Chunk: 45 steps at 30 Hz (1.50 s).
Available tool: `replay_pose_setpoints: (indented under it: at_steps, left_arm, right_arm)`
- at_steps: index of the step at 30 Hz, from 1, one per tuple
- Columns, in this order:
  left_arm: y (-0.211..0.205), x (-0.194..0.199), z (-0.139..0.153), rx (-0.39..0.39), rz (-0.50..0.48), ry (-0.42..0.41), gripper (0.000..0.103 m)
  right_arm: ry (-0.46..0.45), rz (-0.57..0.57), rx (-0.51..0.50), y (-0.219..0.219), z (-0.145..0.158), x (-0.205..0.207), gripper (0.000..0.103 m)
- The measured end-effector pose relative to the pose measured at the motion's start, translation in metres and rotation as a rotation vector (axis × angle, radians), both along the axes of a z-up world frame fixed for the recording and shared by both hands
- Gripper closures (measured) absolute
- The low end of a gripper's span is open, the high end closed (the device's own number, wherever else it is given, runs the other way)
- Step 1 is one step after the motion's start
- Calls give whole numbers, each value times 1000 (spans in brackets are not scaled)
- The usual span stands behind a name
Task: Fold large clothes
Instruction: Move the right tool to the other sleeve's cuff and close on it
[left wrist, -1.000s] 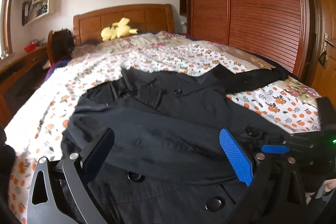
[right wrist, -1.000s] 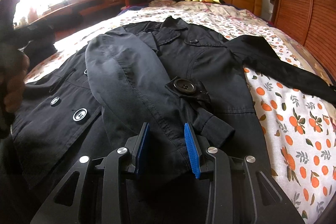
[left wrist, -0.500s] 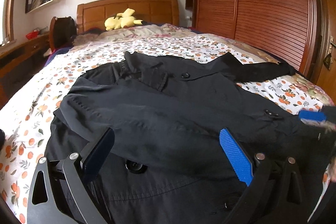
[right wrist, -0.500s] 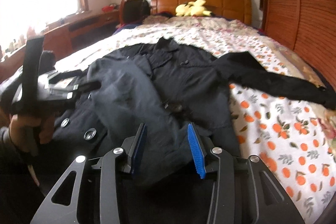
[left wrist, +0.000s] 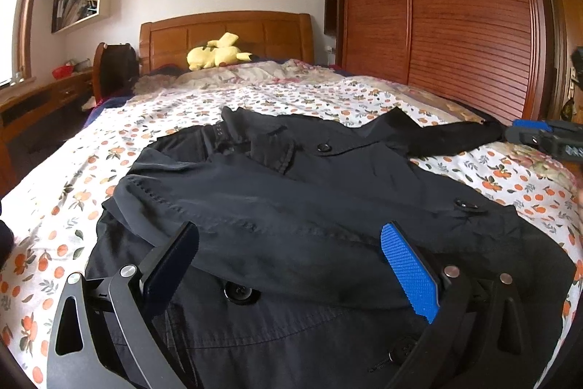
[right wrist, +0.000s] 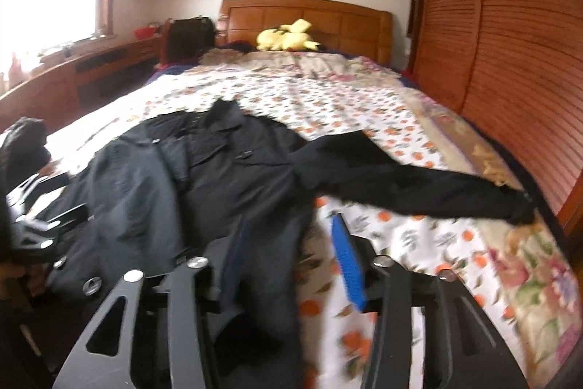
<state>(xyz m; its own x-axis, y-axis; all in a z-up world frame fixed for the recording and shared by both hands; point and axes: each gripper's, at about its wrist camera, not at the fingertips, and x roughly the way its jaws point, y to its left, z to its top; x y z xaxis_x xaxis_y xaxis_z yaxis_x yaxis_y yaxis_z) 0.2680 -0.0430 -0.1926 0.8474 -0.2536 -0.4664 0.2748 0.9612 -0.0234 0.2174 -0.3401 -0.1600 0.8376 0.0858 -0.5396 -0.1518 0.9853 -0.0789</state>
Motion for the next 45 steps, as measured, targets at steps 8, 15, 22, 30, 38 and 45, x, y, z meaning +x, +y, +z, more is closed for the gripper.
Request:
replay_pose_setpoints:
  at_steps: [8, 15, 22, 30, 38, 45]
  left_arm:
    - [1, -1, 1, -5, 1, -4, 2]
    - [1, -1, 1, -4, 1, -5, 2]
    - [-2, -2, 6, 3, -8, -11, 2]
    - [-1, -1, 4, -5, -13, 0, 2]
    - [0, 0, 3, -11, -17, 3, 2]
    - [0, 0, 2, -8, -19, 0, 2]
  right_arm:
    - [40, -92, -51, -40, 2, 58, 50]
    - [106, -188, -54, -76, -17, 110, 50]
    - [188, -327, 13, -127, -39, 144, 36]
    - [289, -435, 158, -174, -62, 166, 36]
    - [339, -550, 209, -203, -82, 175, 36]
    - [292, -582, 213, -221, -76, 185, 95]
